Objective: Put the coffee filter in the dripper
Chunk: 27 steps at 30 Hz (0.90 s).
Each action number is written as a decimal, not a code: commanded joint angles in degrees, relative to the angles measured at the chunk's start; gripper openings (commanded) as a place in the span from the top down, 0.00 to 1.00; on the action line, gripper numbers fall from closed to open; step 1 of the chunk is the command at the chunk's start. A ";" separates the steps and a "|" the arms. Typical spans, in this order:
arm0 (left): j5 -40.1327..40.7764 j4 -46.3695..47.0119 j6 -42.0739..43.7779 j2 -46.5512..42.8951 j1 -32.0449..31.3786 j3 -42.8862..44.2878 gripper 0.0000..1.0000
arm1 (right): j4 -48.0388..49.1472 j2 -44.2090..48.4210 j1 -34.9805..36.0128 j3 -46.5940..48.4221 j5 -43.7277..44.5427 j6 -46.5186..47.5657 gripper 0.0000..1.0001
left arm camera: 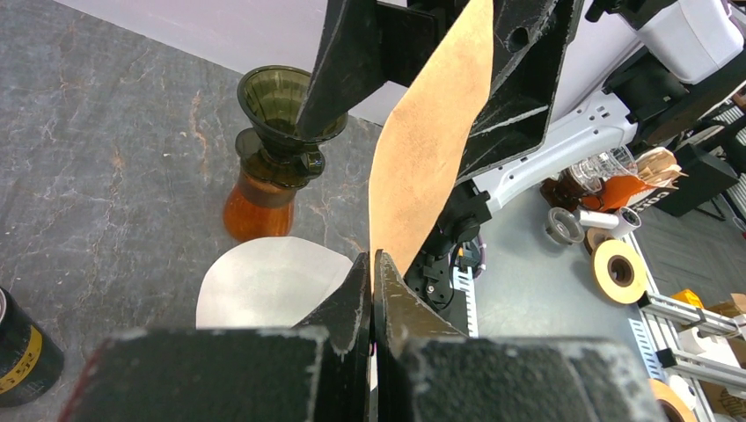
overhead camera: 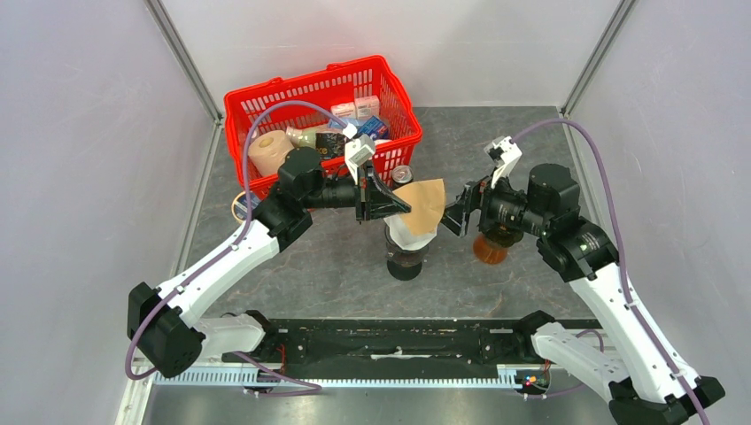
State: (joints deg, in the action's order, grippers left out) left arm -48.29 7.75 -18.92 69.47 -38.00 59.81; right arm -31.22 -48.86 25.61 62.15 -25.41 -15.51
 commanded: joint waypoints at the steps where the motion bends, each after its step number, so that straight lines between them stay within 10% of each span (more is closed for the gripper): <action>1: -1.33 1.37 1.30 -1.16 -0.15 -0.05 0.98 | 4.53 -1.51 -0.07 2.58 -3.04 -1.16 0.03; 10: -1.61 2.01 0.83 -1.49 -0.15 -0.31 0.98 | 4.17 -3.71 -0.04 3.72 -2.78 -1.70 0.03; 19: 1.01 2.18 1.08 -2.85 -0.15 -1.05 0.98 | -8.28 0.15 -0.03 5.22 22.58 -3.32 0.03; 27: 1.20 2.70 0.55 -3.00 -0.15 -1.01 0.98 | -9.39 -0.40 -0.04 3.95 19.66 -4.15 0.03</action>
State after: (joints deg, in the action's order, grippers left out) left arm -47.86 7.86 -18.92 67.96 -38.00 58.89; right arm -39.94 -49.10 25.61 64.97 -6.00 -18.72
